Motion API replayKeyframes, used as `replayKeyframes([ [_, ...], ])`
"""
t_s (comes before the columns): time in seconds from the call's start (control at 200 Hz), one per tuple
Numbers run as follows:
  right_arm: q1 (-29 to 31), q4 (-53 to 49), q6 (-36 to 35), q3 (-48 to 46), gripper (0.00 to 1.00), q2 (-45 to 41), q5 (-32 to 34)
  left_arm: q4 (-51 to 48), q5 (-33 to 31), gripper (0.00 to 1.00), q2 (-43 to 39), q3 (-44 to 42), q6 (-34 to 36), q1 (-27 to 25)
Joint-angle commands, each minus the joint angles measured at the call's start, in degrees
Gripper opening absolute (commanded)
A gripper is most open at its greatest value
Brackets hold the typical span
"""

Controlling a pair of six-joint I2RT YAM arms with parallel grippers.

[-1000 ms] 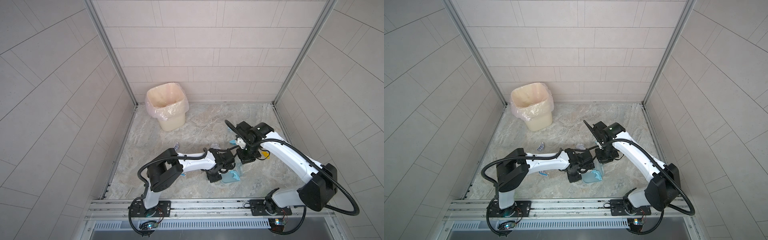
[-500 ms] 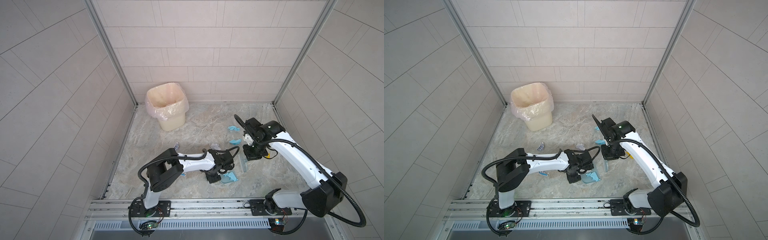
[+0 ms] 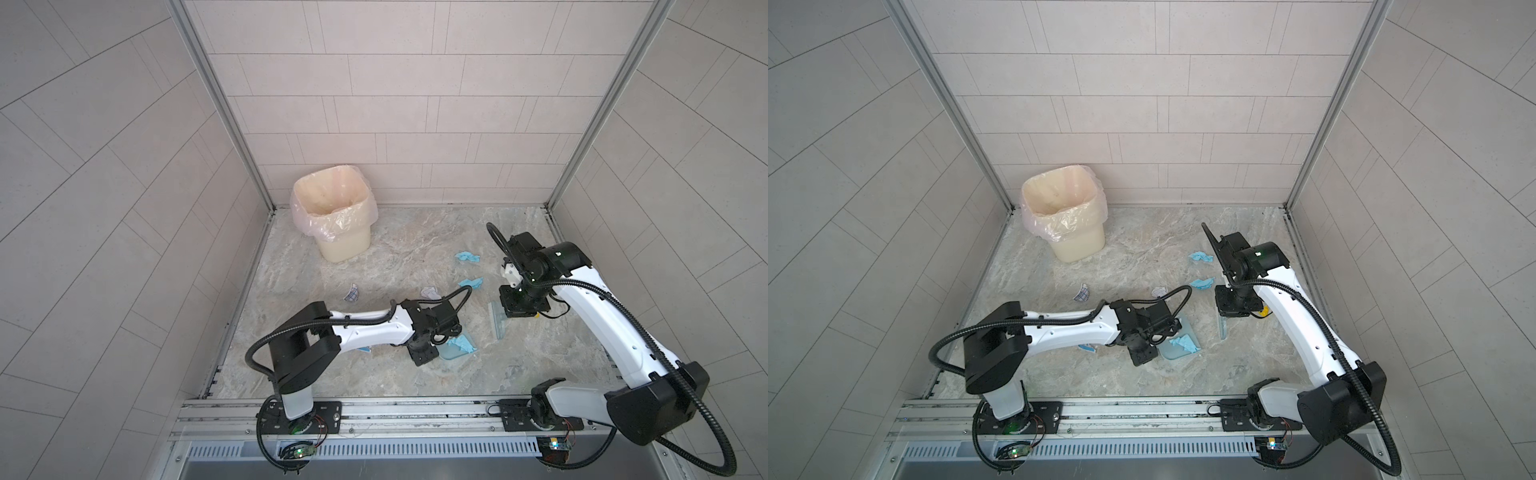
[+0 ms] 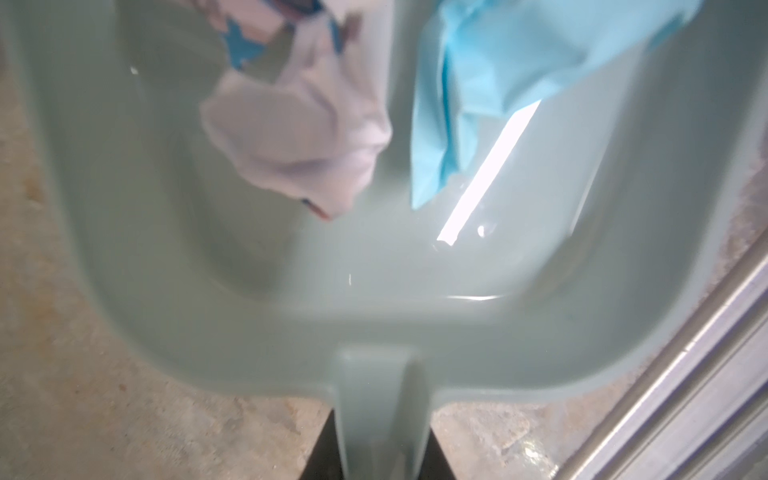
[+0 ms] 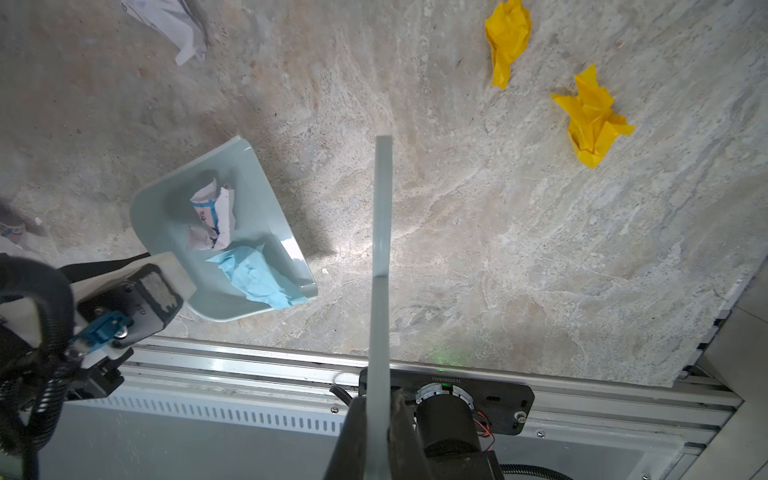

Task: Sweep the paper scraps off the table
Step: 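Lift the dustpan with the left gripper and carry it to the bin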

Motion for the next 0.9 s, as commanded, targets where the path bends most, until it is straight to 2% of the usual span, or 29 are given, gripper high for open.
replayKeyframes([
  [0.0,-0.9,0.6,-0.6,-1.4,0.0,-1.9,-2.1,0.9,-2.6,0.0,-4.9,-1.0,-2.8,1.3],
  [0.185,-1.8,2.6,-0.4,-3.2,0.0,-3.1,-5.0,-3.1,-3.2,0.0,-10.8,-0.1,-5.2,4.8],
  [0.35,-2.1,4.0,-0.3,-4.3,0.0,-4.1,-7.0,-10.8,-5.9,0.0,-15.2,4.5,-7.6,8.1],
  [0.5,-2.3,5.0,-0.3,-5.5,0.0,-4.8,-8.7,-19.7,-10.2,0.0,-17.6,11.6,-9.0,11.2],
  [0.671,-2.4,6.1,-0.1,-6.4,0.0,-5.4,-10.9,-30.6,-12.2,0.0,-17.9,21.5,-9.9,16.7],
  [0.896,-2.4,6.7,-0.8,-7.3,0.0,-5.8,-13.7,-36.9,-15.5,0.0,-17.9,32.2,-11.2,24.4],
])
